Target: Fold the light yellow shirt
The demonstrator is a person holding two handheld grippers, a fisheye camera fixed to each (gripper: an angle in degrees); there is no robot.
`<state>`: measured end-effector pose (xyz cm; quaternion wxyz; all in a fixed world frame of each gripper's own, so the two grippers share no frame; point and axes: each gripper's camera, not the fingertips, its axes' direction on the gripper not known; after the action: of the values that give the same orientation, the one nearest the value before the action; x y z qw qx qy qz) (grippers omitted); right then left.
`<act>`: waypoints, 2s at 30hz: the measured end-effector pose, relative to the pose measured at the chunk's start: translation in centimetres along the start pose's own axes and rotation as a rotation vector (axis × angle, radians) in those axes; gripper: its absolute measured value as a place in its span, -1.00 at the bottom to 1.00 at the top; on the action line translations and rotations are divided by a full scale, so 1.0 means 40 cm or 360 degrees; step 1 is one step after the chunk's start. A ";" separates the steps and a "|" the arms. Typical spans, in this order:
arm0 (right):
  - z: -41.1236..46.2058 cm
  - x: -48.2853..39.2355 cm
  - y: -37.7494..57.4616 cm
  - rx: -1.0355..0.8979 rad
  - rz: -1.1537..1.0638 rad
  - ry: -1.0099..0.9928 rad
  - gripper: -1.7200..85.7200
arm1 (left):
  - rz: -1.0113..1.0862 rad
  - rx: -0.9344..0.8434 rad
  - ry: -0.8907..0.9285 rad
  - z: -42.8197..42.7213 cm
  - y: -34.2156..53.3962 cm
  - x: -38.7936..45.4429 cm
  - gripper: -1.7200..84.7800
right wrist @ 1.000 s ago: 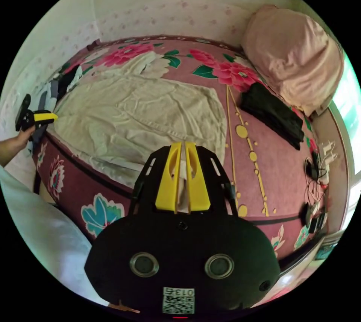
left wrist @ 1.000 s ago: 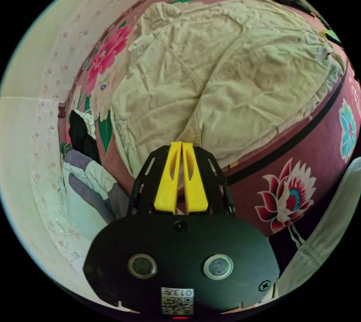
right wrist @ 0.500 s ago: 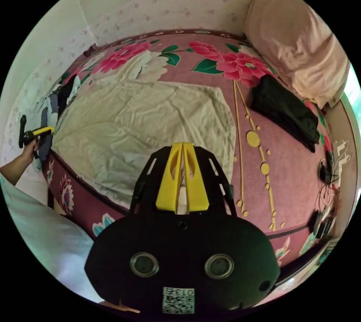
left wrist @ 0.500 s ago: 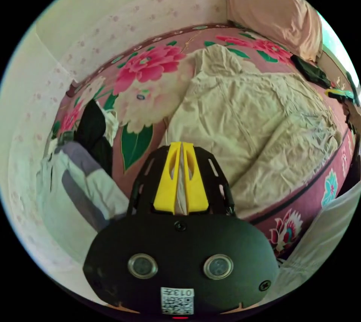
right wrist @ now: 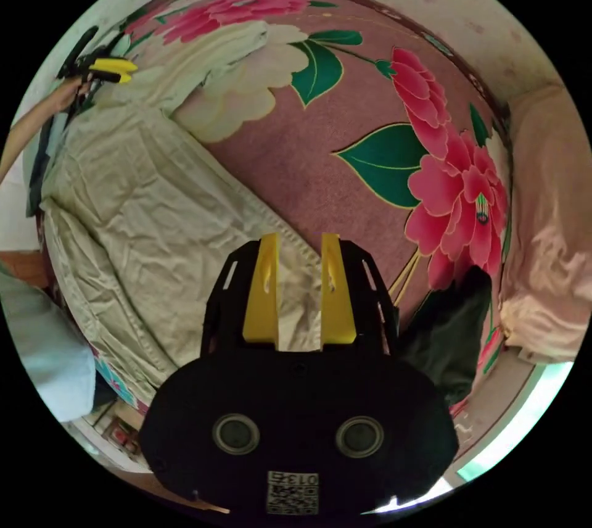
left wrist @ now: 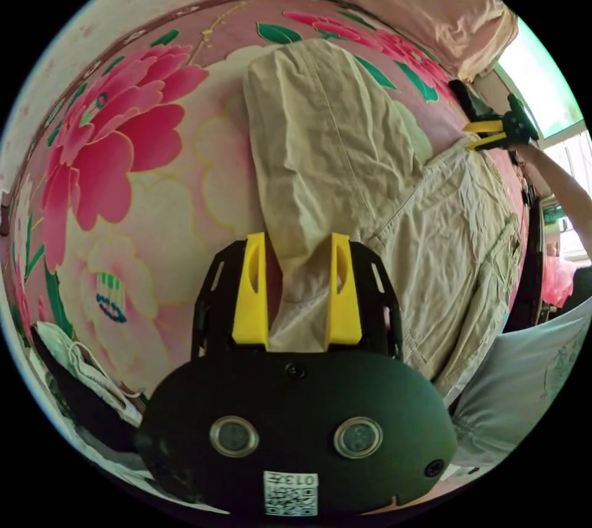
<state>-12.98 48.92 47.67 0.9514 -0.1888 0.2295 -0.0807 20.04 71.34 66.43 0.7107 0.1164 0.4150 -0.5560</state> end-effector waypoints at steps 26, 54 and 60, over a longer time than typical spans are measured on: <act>-0.182 -0.787 0.417 0.0296 0.0076 0.0644 -0.94 | 0.0398 0.0295 -0.0427 -0.139 0.652 0.477 -0.95; -0.048 -0.364 0.343 0.0086 0.0686 0.0345 -0.96 | -0.0145 0.0001 -0.0439 0.072 0.539 0.173 -0.96; -0.110 -0.163 0.410 0.0295 0.0911 -0.0033 -0.92 | -0.0334 0.0194 -0.0099 0.050 0.621 0.031 -0.92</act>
<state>-19.69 64.07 40.21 0.9509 -0.0296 0.2555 0.1721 43.05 78.01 59.44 0.6526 0.0980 0.3680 -0.6550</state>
